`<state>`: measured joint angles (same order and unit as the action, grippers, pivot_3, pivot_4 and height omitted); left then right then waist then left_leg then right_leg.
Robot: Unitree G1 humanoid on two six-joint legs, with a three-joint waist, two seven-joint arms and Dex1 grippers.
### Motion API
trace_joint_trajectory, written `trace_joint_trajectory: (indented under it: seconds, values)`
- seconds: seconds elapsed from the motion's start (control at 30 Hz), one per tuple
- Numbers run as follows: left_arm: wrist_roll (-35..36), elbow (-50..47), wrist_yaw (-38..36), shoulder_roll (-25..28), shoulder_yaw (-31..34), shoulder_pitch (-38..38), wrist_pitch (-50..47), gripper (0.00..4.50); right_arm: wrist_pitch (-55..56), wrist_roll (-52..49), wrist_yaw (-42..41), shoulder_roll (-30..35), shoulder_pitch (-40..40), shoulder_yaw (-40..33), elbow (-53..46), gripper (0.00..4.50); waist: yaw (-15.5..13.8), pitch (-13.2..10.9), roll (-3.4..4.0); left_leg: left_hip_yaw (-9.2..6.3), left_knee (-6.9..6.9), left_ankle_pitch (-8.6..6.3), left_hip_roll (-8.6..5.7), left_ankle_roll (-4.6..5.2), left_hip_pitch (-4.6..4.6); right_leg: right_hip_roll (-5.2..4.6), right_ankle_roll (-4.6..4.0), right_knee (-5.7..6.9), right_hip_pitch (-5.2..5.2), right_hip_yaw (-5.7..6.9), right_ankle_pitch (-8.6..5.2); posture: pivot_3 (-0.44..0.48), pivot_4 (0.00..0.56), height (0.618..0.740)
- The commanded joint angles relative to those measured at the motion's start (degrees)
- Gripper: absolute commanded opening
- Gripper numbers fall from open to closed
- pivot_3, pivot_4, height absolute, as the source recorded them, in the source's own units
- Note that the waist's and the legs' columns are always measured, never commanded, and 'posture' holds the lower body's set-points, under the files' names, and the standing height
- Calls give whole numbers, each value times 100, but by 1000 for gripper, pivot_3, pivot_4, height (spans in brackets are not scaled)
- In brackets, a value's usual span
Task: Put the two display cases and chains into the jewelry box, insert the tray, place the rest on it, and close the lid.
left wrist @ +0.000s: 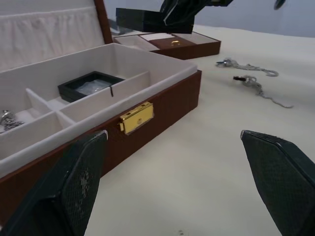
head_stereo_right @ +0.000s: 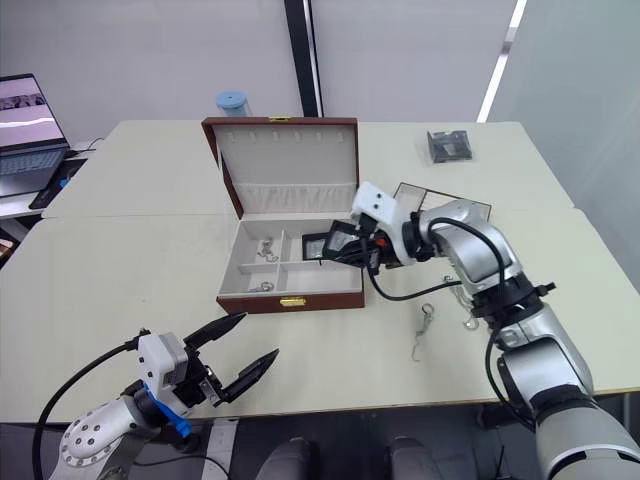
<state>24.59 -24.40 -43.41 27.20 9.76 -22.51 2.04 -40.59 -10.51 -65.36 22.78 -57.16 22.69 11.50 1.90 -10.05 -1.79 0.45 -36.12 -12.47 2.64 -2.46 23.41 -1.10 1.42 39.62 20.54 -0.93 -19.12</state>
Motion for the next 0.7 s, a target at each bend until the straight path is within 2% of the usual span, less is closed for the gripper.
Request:
trace_joint_trajectory:
  seconds: [0.03, 0.27, 0.7]
  values:
    - [-83, -392, 265, -92, 125, -265, 27, 4500, 323, 121, -94, -213, -306, 111, 335, 11, -12, 0, 0, 1, 0, 0, -1, 0, 0, -1, 0, 0, 0, -1, 0, 0, 150, 740]
    - [-303, -796, 682, -326, 67, -737, 75, 4500, 758, 357, -562, -599, -579, 443, 1226, 11, -16, 0, 0, 0, -1, 0, -3, 0, 1, -5, -1, -4, -1, 3, 0, 0, 150, 740]
    - [-467, -1149, 995, -519, -46, -1047, 24, 4500, 1194, 681, -911, -1017, -868, 452, 2333, 11, -6, -2, 3, 1, 2, 0, -1, 0, 1, -2, -6, -2, 3, 3, -3, 0, 150, 740]
